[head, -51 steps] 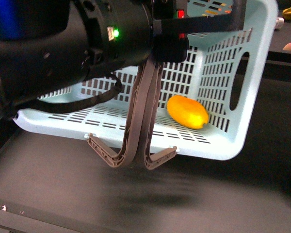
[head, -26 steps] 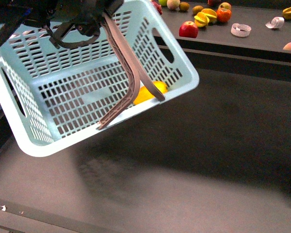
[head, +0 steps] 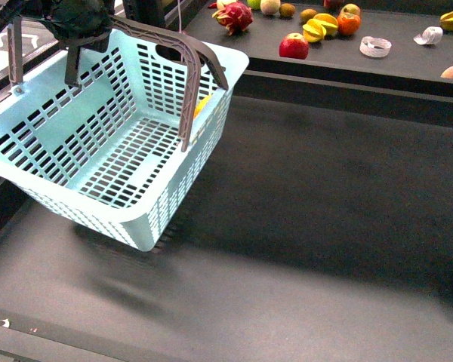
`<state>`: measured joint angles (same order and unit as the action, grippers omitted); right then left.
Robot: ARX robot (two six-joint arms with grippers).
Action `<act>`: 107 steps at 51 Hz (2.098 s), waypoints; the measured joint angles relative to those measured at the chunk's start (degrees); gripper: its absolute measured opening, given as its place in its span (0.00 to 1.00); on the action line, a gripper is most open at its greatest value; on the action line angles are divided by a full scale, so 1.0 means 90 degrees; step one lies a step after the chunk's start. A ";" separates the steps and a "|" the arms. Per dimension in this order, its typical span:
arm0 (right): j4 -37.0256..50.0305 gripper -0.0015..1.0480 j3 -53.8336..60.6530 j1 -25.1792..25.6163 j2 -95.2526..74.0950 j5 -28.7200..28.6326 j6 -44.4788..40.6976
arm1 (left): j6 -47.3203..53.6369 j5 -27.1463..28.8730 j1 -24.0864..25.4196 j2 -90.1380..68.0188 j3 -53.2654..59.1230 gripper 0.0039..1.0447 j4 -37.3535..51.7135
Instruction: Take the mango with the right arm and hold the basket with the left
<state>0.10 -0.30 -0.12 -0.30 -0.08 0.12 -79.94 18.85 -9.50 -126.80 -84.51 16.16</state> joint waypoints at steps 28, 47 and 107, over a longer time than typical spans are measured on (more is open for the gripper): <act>0.0000 0.92 0.0000 0.0000 0.0000 0.0000 0.0000 | -0.0631 -0.0097 0.0379 -0.0238 0.0095 0.08 0.0022; 0.0000 0.92 0.0000 0.0000 0.0000 0.0000 0.0000 | -0.0595 -0.0039 0.0345 -0.0236 0.0199 0.53 -0.0284; 0.0000 0.92 0.0000 0.0000 0.0000 0.0000 0.0000 | 0.3704 0.0136 0.2101 0.5350 0.5982 0.95 0.2917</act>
<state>0.10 -0.30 -0.12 -0.30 -0.08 0.12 -46.61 20.08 9.41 -78.65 -30.68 42.41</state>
